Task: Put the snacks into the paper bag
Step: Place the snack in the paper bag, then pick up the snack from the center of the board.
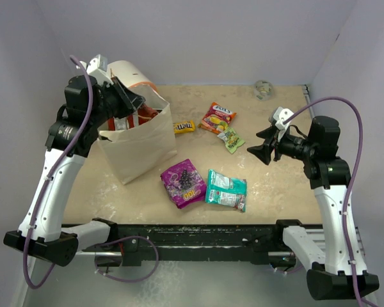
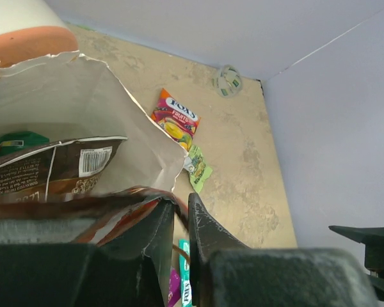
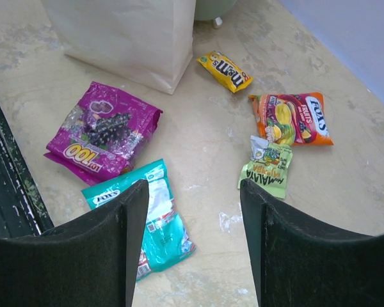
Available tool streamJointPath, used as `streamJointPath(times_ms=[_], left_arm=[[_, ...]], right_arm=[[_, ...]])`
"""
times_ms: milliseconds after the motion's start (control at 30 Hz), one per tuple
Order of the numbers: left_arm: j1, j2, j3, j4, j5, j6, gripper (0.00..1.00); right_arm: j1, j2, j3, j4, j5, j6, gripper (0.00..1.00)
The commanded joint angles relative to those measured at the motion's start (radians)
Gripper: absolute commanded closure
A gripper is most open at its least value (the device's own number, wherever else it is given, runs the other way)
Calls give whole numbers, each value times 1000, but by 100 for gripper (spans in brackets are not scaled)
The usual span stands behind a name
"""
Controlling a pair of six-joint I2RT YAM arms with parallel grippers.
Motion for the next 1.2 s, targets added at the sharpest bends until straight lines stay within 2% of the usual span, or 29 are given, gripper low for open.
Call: streamJointPath(times_ms=[0,167,400,600,700,933,1167], left_arm=[[5,-42,-21,111,33,30,81],[5,-68,-51,132,54,106,71],[4,-102,-68,150,46,294,58],[4,-128,-79,178,121,519,36],[4,-139,-78,170,129,628,26],[4,-164,-66,116,42,786,0],[5,-189,-87,66,-67,895,1]], right_arm=[[-4,-28,-8,39,-13,9,38],[-3,-22,-7,41,-13,9,38],[-3,-6,-1,42,-1,8,37],[-2,43,16,4,37,-58,36],[-2,74,15,-3,50,-79,29],[7,133,-12,-6,65,-143,22],[69,222,-66,-22,71,-235,15]])
